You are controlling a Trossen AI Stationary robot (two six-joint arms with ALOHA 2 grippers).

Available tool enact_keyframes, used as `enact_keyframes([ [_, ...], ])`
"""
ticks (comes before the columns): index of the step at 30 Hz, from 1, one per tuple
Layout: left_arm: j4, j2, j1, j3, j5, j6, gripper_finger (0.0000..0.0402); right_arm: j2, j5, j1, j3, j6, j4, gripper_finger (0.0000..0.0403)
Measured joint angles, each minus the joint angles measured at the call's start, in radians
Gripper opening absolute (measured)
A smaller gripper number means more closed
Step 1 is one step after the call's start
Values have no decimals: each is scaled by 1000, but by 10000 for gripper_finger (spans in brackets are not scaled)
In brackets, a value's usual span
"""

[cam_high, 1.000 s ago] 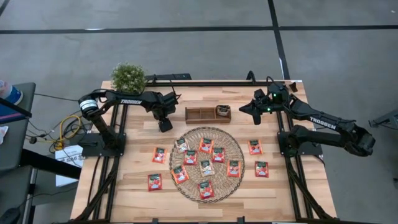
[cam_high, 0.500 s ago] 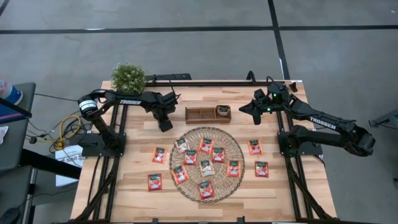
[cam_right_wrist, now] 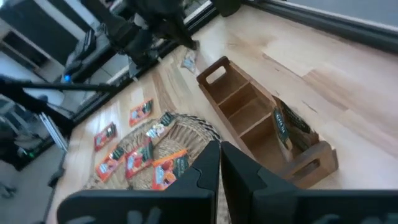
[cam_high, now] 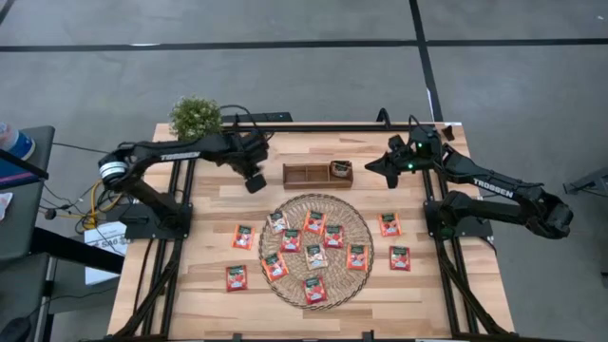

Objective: Pick & Place Tea
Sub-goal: Put the gold tea bag into the wooden organizer

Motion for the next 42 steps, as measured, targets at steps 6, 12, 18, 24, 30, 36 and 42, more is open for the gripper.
enact_keyframes([
  [6, 74, -37, -105, 182, -17, 39, 0, 0, 0, 33, 0, 109, 119, 8],
  [12, 216, 7, -223, 310, -100, 130, 0, 14, 3, 139, 0, 94, 343, 8],
  [18, 298, 102, -284, 400, -153, 171, 0, 74, 81, 218, 45, 87, 371, 37],
  [24, 303, 206, -309, 483, -187, 186, 0, 169, 87, 235, 99, 35, 369, 94],
  [30, 306, 245, -330, 504, -190, 186, 0, 264, 93, 221, 155, 5, 370, 135],
  [36, 307, 246, -337, 504, -190, 186, 0, 359, 101, 215, 214, -24, 369, 154],
  [42, 297, 246, -335, 504, -194, 186, 0, 425, 71, 215, 278, -46, 365, 157],
])
